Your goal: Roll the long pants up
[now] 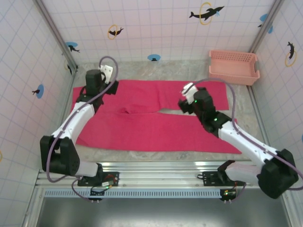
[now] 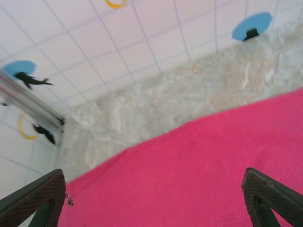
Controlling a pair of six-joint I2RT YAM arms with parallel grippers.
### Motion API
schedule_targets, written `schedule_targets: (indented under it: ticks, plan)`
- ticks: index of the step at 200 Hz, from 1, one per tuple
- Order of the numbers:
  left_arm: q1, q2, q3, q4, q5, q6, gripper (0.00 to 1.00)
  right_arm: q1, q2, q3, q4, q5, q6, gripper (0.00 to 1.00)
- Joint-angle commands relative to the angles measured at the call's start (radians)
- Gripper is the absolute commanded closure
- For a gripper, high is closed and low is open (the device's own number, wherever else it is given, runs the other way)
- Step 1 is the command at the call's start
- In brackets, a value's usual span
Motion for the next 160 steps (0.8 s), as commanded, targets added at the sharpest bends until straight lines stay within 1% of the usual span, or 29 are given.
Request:
schedule_targets:
  ticks: [1, 12, 17, 25, 30, 36, 46, 50, 57, 65, 79, 95, 121, 141, 160]
  plan:
    - [-0.006, -0.038, 0.089, -0.401, -0.094, -0.061, 0.02, 0.197, 0.013, -0.016, -0.356, 0.102, 0.045, 0.03]
    - [-0.007, -0.035, 0.135, -0.496, -0.139, -0.089, 0.02, 0.299, 0.056, -0.016, -0.402, 0.137, 0.076, 0.03]
    - [-0.007, -0.031, 0.151, -0.536, -0.160, -0.092, 0.03, 0.332, 0.084, -0.015, -0.423, 0.123, 0.080, 0.05]
    - [-0.007, -0.023, 0.167, -0.582, -0.187, -0.083, 0.02, 0.379, 0.135, -0.007, -0.442, 0.086, 0.062, 0.05]
    - [-0.007, -0.022, 0.172, -0.601, -0.209, -0.079, 0.03, 0.416, 0.175, 0.021, -0.485, 0.090, 0.059, 0.04]
    - [-0.008, -0.028, 0.166, -0.606, -0.225, -0.077, 0.03, 0.458, 0.224, 0.045, -0.516, 0.117, 0.055, 0.05]
    - [-0.007, -0.050, 0.137, -0.576, -0.221, -0.072, 0.02, 0.510, 0.304, 0.084, -0.544, 0.152, 0.058, 0.04]
    - [-0.007, -0.061, 0.128, -0.564, -0.219, -0.072, 0.02, 0.522, 0.337, 0.102, -0.556, 0.145, 0.058, 0.04]
    - [-0.007, -0.077, 0.116, -0.553, -0.210, -0.076, 0.03, 0.540, 0.388, 0.129, -0.572, 0.122, 0.051, 0.08]
    - [-0.006, -0.089, 0.111, -0.548, -0.191, -0.079, 0.03, 0.560, 0.440, 0.152, -0.581, 0.125, 0.044, 0.09]
    - [-0.007, -0.095, 0.116, -0.561, -0.205, -0.078, 0.02, 0.584, 0.512, 0.188, -0.602, 0.151, 0.033, 0.11]
    - [-0.007, -0.093, 0.125, -0.578, -0.213, -0.067, 0.02, 0.587, 0.562, 0.216, -0.614, 0.143, 0.021, 0.11]
    - [-0.007, -0.095, 0.130, -0.586, -0.207, -0.058, 0.03, 0.578, 0.582, 0.224, -0.582, 0.072, 0.027, 0.15]
    - [-0.007, -0.091, 0.133, -0.588, -0.205, -0.050, 0.02, 0.565, 0.614, 0.241, -0.589, 0.008, 0.048, 0.23]
    - [-0.007, -0.089, 0.134, -0.587, -0.206, -0.051, 0.02, 0.564, 0.657, 0.256, -0.597, -0.028, 0.064, 0.29]
